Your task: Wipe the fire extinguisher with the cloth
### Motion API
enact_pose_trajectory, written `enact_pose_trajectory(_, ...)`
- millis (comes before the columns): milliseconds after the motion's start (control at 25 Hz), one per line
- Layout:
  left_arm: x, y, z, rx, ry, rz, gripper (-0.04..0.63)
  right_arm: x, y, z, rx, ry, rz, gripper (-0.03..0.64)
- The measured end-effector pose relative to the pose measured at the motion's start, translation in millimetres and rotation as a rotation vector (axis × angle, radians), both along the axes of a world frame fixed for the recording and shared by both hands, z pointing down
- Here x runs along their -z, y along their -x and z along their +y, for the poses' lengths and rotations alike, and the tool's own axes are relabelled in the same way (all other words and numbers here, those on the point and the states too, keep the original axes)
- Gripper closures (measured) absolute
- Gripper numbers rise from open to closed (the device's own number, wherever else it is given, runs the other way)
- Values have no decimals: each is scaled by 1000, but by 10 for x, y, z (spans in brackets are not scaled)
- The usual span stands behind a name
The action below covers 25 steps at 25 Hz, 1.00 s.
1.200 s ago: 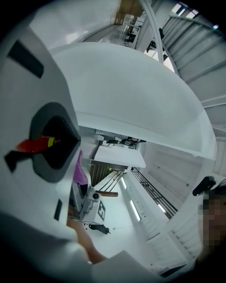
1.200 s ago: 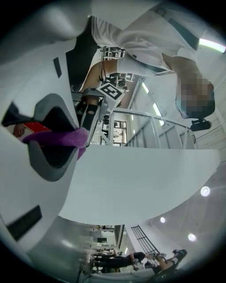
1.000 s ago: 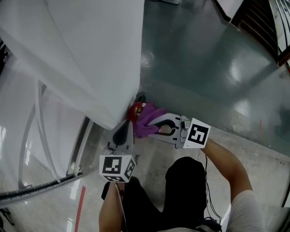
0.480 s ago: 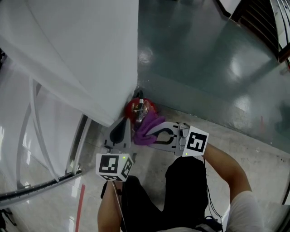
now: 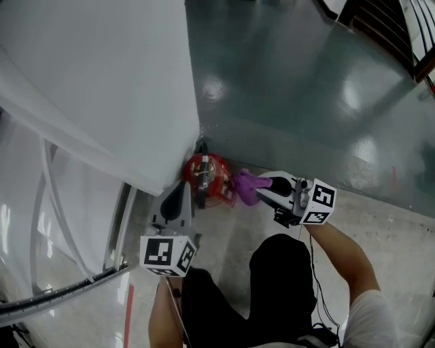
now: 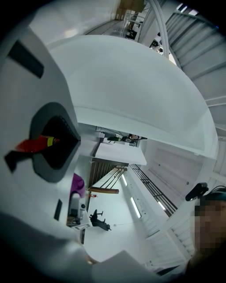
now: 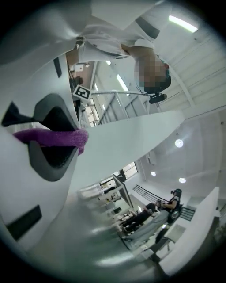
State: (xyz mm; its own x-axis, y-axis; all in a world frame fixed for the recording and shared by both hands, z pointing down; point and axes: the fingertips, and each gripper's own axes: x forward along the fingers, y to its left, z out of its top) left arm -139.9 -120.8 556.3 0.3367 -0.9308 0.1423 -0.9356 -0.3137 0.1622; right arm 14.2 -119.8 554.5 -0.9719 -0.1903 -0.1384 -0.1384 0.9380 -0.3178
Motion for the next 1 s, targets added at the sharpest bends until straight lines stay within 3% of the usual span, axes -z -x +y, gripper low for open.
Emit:
enact_pose_trajectory(160,7,-33,-29,-5,-5,-3,592,245,-94,-464,-166,-202,54,558)
enact_pose_trajectory(280,-1,-53,-21,-1,-5,5,592,167,116,-709,-160,-309,138,558)
enact_pose_trajectory(440,15,-78,23,-10,-6,5,592,-303,443,-1021,-86,-234,206,558)
enact_pose_trajectory(640,68,-42,54,-11,-9,12,592,-660,669,-949,43,-119,184,558)
enact_pose_trajectory(800,67,20,41,-12,-4,19,592,-675,672,-761,96,-139,162,558)
enact_pose_trajectory(1000,31,15,42,-15,-3,6,592,-701,545,-582,86,-190,146,558)
